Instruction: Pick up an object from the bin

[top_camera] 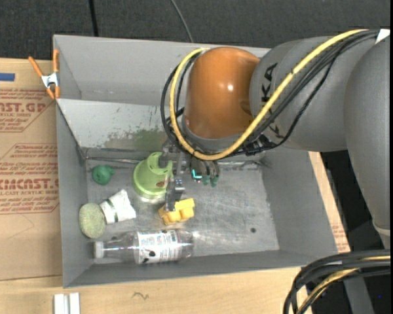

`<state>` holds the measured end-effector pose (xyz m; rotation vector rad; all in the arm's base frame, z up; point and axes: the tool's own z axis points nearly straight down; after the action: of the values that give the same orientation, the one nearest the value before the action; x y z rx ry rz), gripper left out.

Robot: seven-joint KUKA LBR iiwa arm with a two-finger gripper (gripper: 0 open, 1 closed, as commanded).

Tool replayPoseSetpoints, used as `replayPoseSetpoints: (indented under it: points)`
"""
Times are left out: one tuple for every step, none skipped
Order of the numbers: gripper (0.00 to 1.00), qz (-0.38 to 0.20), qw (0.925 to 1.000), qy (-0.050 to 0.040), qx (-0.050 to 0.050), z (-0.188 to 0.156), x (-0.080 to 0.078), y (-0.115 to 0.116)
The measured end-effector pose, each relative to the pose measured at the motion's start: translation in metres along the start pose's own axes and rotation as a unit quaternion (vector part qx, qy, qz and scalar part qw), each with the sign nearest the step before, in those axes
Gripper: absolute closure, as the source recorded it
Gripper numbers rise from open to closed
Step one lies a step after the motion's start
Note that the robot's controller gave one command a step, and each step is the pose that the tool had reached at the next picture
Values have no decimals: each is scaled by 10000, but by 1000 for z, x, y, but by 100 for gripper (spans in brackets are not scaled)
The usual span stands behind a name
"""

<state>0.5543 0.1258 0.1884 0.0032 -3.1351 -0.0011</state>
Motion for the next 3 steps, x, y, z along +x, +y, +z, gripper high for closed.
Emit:
replayPoseSetpoints:
  points:
    - [0,7,10000,-38,-4,-4,-2,-1]
    - [0,-702,9975,-102,-4,33,0,32]
    - [0,-1715,9852,-44,3,46,5,100]
